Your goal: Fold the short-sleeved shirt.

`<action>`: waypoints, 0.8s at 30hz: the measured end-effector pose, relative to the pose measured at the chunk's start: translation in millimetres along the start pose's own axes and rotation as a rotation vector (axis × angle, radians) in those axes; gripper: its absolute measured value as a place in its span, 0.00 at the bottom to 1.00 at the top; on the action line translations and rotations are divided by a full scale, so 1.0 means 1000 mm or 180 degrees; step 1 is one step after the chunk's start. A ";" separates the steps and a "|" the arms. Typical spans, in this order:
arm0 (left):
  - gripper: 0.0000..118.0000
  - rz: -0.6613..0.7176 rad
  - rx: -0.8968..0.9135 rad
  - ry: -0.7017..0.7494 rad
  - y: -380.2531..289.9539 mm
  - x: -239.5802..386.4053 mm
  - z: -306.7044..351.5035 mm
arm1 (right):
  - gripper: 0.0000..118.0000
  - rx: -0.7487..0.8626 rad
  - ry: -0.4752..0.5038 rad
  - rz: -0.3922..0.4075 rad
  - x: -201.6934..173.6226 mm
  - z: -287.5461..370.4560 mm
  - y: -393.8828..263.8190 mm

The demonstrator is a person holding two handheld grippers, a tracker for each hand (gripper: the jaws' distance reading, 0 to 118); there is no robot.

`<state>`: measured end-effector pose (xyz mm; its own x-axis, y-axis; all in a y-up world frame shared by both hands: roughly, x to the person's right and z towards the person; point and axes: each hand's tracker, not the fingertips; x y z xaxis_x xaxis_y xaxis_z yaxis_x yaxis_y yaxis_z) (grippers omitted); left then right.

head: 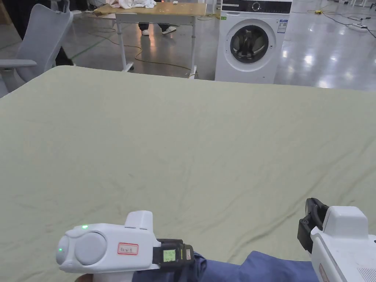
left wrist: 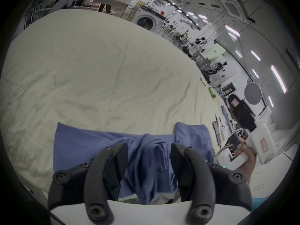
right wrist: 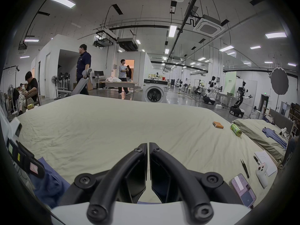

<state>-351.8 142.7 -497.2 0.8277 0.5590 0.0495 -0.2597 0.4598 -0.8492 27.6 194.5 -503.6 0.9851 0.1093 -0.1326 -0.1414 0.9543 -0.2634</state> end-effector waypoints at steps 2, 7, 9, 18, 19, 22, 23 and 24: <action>0.29 0.0007 0.0055 -0.0030 0.004 -0.002 0.007 | 0.01 0.0000 -0.0020 -0.0010 0.002 0.001 0.000; 0.12 -0.0221 -0.0146 0.0345 -0.003 -0.005 -0.007 | 0.01 -0.0022 -0.0046 -0.0026 0.005 0.002 -0.002; 0.11 -0.0298 -0.0334 0.0370 -0.013 -0.004 -0.020 | 0.01 -0.0040 -0.0046 -0.0030 0.006 0.002 -0.003; 0.10 -0.0344 -0.0612 -0.0122 -0.054 0.011 -0.061 | 0.01 -0.0088 -0.0052 -0.0008 0.007 0.003 -0.008; 0.10 -0.0360 -0.0591 -0.0107 -0.056 0.011 -0.067 | 0.01 -0.0090 -0.0053 -0.0008 0.007 0.003 -0.009; 0.10 -0.0228 -0.0481 -0.0118 -0.060 0.004 -0.076 | 0.01 -0.0098 -0.0058 -0.0028 0.008 0.002 -0.009; 0.10 -0.0185 -0.0463 -0.0151 -0.060 0.002 -0.075 | 0.01 -0.0100 -0.0058 -0.0041 0.008 0.002 -0.010; 0.10 -0.0181 -0.0455 -0.0169 -0.060 0.002 -0.073 | 0.01 -0.0098 -0.0055 -0.0050 0.008 0.002 -0.010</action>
<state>-298.9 65.9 -484.9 0.8106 0.5723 0.1242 -0.1366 0.3909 -0.9102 36.8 186.7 -500.2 0.9887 0.0994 -0.1118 -0.1286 0.9469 -0.2947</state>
